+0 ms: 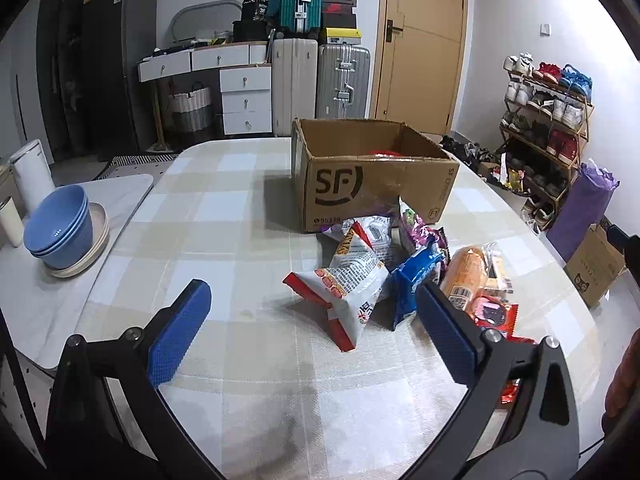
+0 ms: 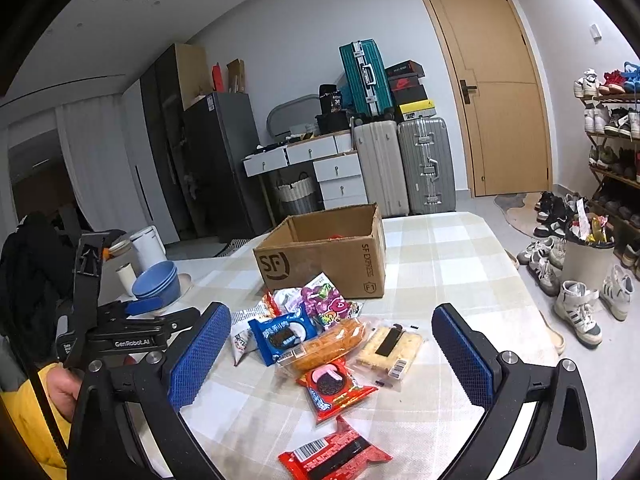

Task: Organize snacks
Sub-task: 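Move both tools back toward the snack pile, then grasp a white chip bag with the left tool while the right tool grasps a red wafer pack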

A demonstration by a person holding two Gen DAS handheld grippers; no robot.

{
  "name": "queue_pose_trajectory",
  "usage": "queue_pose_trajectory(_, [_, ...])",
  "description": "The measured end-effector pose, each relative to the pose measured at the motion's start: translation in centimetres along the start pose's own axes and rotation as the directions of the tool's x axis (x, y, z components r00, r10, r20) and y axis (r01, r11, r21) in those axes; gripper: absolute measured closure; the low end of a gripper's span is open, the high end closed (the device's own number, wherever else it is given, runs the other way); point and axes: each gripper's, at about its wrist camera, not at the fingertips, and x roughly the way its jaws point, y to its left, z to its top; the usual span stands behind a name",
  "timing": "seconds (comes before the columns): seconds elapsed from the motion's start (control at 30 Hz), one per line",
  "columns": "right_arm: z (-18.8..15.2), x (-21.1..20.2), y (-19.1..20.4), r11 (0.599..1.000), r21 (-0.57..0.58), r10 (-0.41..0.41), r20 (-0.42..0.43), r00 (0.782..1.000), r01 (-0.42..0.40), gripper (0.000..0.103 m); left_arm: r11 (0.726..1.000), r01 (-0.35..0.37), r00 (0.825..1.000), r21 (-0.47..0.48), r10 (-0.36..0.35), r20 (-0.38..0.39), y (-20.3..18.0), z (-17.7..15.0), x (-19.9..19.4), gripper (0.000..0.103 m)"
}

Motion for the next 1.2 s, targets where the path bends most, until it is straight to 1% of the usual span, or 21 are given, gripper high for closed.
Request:
queue_pose_trajectory(0.1, [-0.2, 0.1, -0.4, 1.000, 0.007, -0.001, -0.017, 1.000, 0.001, 0.001, 1.000, -0.005, 1.000, 0.025, 0.006, -0.015, 0.1, 0.5, 1.2, 0.001])
queue_pose_trajectory(0.17, [-0.5, 0.5, -0.7, 1.000, 0.017, 0.003, -0.025, 1.000, -0.003, 0.001, 1.000, -0.002, 0.999, 0.026, 0.003, -0.046, 0.3, 0.7, 2.9, 0.001])
queue_pose_trajectory(0.3, [-1.0, 1.3, -1.4, 0.999, 0.038, 0.005, -0.041, 0.999, -0.004, 0.001, 0.998, 0.051, 0.993, -0.022, -0.053, -0.110, 1.1, 1.2, 6.1, 0.001])
queue_pose_trajectory(0.37, [-1.2, 1.6, -1.6, 0.999, 0.050, 0.009, -0.048, 0.999, -0.006, 0.001, 0.994, 0.086, 0.982, -0.071, -0.096, -0.161, 1.4, 1.3, 8.5, 0.001])
queue_pose_trajectory(0.5, [-1.4, 2.3, -2.1, 0.998, 0.064, 0.018, -0.061, 0.998, -0.014, 0.001, 0.980, 0.146, 0.963, -0.138, -0.173, -0.208, 1.9, 1.3, 12.1, 0.001])
queue_pose_trajectory(0.53, [-1.5, 2.5, -2.2, 0.998, 0.067, 0.020, -0.064, 0.998, -0.016, 0.001, 0.975, 0.155, 0.957, -0.157, -0.188, -0.223, 2.0, 1.3, 13.1, 0.004])
queue_pose_trajectory(0.6, [-1.6, 3.0, -2.5, 0.997, 0.073, 0.025, -0.073, 0.997, -0.020, 0.001, 0.969, 0.159, 0.952, -0.191, -0.202, -0.231, 2.1, 1.3, 14.5, 0.006])
queue_pose_trajectory(0.67, [-1.7, 3.4, -2.7, 0.997, 0.078, 0.026, -0.084, 0.996, -0.019, 0.001, 0.958, 0.192, 0.941, -0.211, -0.241, -0.239, 2.0, 1.4, 15.9, 0.015])
queue_pose_trajectory(0.7, [-1.7, 3.5, -2.8, 0.996, 0.082, 0.028, -0.088, 0.996, -0.021, 0.001, 0.952, 0.211, 0.933, -0.221, -0.263, -0.244, 2.0, 1.4, 16.5, 0.017])
queue_pose_trajectory(0.77, [-1.8, 3.9, -3.0, 0.996, 0.090, 0.033, -0.098, 0.995, -0.025, 0.001, 0.934, 0.252, 0.917, -0.254, -0.314, -0.246, 2.1, 1.3, 17.7, 0.032])
queue_pose_trajectory(0.8, [-1.9, 4.1, -3.1, 0.995, 0.092, 0.034, -0.101, 0.994, -0.025, 0.001, 0.923, 0.277, 0.908, -0.268, -0.343, -0.240, 2.2, 1.3, 18.1, 0.035])
queue_pose_trajectory(0.83, [-2.0, 4.2, -3.1, 0.995, 0.095, 0.035, -0.104, 0.994, -0.025, 0.001, 0.919, 0.288, 0.904, -0.268, -0.353, -0.240, 2.2, 1.4, 18.6, 0.042])
queue_pose_trajectory(0.87, [-2.0, 4.3, -3.2, 0.995, 0.098, 0.038, -0.106, 0.994, -0.027, 0.001, 0.916, 0.298, 0.900, -0.267, -0.363, -0.242, 2.1, 1.4, 18.8, 0.045])
queue_pose_trajectory(0.93, [-2.0, 4.3, -3.2, 0.994, 0.101, 0.042, -0.110, 0.993, -0.031, 0.001, 0.917, 0.302, 0.900, -0.260, -0.364, -0.238, 1.9, 1.4, 19.1, 0.046])
queue_pose_trajectory(0.97, [-2.1, 4.4, -3.2, 0.994, 0.102, 0.044, -0.112, 0.993, -0.032, 0.001, 0.916, 0.306, 0.900, -0.259, -0.367, -0.234, 1.8, 1.5, 19.3, 0.050])
queue_pose_trajectory(1.07, [-2.1, 4.3, -3.0, 0.994, 0.100, 0.048, -0.113, 0.992, -0.037, 0.001, 0.913, 0.311, 0.899, -0.264, -0.372, -0.228, 2.0, 1.6, 19.8, 0.055])
queue_pose_trajectory(1.17, [-2.0, 4.0, -2.9, 0.994, 0.103, 0.046, -0.119, 0.992, -0.034, 0.001, 0.924, 0.296, 0.910, -0.244, -0.350, -0.223, 2.2, 1.6, 19.6, 0.056])
queue_pose_trajectory(1.2, [-2.0, 3.9, -3.0, 0.993, 0.109, 0.053, -0.123, 0.991, -0.040, 0.001, 0.923, 0.297, 0.911, -0.245, -0.351, -0.216, 3.3, 1.0, 18.4, 0.056])
